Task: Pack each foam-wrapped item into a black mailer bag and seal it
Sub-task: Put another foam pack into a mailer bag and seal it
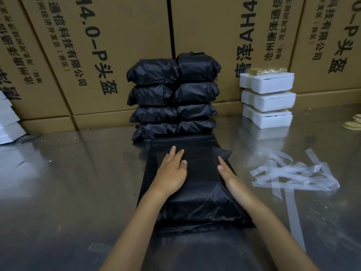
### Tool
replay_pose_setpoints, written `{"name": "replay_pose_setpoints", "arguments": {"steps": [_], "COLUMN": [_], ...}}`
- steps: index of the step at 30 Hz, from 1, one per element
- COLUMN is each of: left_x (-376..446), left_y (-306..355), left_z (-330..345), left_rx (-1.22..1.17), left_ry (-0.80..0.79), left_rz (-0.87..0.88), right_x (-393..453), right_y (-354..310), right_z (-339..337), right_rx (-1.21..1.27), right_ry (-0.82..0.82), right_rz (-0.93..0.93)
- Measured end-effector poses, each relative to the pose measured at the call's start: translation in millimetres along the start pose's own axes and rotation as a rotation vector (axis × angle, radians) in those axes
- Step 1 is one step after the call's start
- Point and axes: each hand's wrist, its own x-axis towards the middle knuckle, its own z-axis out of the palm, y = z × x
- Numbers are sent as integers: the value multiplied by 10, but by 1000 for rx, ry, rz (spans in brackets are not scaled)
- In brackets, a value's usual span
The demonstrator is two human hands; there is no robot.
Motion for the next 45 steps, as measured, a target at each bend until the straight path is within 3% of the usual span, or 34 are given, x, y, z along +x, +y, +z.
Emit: {"name": "replay_pose_setpoints", "arguments": {"steps": [6, 10, 15, 19, 25, 28, 31, 33, 36, 39, 45], "left_x": [-289, -346, -331, -336, -397, -471, -512, -520, -526, -537, -570], "left_y": [-236, -348, -450, -525, -545, -523, -515, -510, -525, -532, -458], "left_z": [30, 70, 93, 120, 138, 117, 104, 101, 75, 35, 30], "left_rx": [-444, -514, -620, -690, -684, -540, -218, -162, -119, -5, -262], "left_ry": [72, 88, 61, 88, 131, 325, 526, 561, 511, 363, 131], "left_rz": [-108, -149, -179, -218, -203, -164, -195, -221, -175, -189, -258], "right_x": [-164, -293, -313, -381, -439, -456, -494, -501, -505, -527, -570], "right_y": [32, 29, 48, 64, -27, -48, -22, -12, -36, -90, -206], "right_z": [17, 37, 68, 8, 19, 27, 8, -10, -35, -6, 62], "right_rx": [28, 13, 22, -193, -56, -34, -187, -339, -350, -285, 8], "right_ry": [125, 307, 364, 538, 287, 200, 210, 319, 393, 306, 123], "right_rz": [-30, -55, -88, -288, -132, -97, -119, -172, -210, -168, -102]}}
